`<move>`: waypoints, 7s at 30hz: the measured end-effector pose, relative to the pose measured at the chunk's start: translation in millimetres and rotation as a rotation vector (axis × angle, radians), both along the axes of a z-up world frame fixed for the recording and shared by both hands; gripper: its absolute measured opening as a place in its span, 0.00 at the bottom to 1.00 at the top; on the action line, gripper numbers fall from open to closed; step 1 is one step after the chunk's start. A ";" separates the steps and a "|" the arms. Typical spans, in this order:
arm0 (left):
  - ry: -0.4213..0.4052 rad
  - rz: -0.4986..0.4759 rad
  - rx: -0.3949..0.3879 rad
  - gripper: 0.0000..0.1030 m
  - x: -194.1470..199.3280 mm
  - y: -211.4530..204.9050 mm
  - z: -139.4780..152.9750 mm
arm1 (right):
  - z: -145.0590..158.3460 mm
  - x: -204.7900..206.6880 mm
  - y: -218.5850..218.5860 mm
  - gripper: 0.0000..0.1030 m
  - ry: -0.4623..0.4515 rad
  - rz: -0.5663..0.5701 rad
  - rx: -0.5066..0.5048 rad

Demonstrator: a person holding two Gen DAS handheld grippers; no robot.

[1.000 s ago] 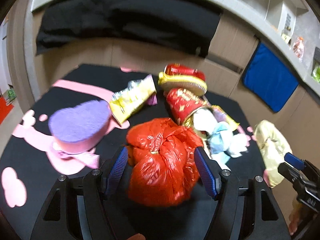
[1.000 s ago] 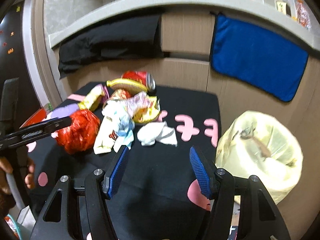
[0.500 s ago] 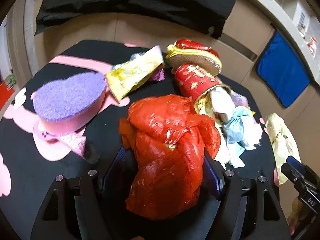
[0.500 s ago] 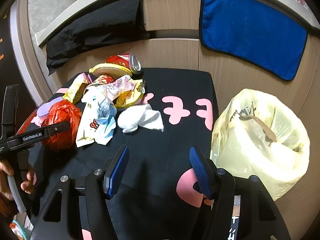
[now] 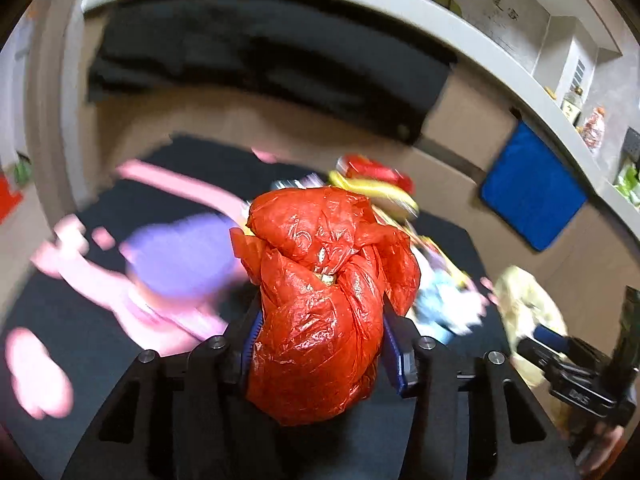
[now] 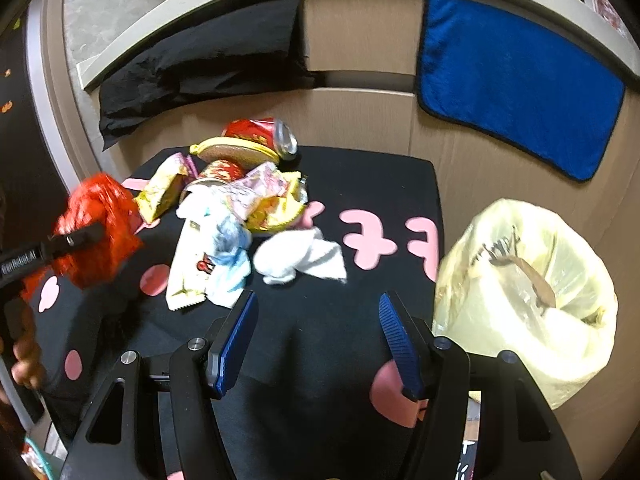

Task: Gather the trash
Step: 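Reach the left tool to the red plastic bag and grasp it, then lift the red bag with the left tool while the right tool grasps the purple-pink sponge, then carry the red bag and sponge over the yellow trash bag and release both, then grasp the white-blue tissue with the left tool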

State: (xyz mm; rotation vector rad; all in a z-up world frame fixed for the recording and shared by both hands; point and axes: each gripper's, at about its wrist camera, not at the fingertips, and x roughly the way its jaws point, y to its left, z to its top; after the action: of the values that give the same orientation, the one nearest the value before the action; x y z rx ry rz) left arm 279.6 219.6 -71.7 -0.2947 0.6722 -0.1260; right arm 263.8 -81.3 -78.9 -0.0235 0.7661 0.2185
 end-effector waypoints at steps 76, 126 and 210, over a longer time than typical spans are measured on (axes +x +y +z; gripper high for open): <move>-0.029 0.190 -0.114 0.49 -52.4 91.8 22.5 | 47.1 61.1 121.2 0.61 -0.066 0.224 0.066; -0.123 -0.450 0.091 0.49 30.4 -379.1 60.9 | 87.0 -39.8 -273.4 0.61 -0.265 -0.297 0.089; 0.141 -0.069 -0.040 0.52 77.8 -140.2 -20.8 | 36.1 28.2 -81.6 0.65 -0.038 -0.060 0.014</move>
State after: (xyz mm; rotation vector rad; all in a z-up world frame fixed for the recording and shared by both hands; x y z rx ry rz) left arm 357.3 79.4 -92.5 -0.3210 0.8207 -0.1862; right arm 292.1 -162.9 -42.8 0.0081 0.7266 0.1663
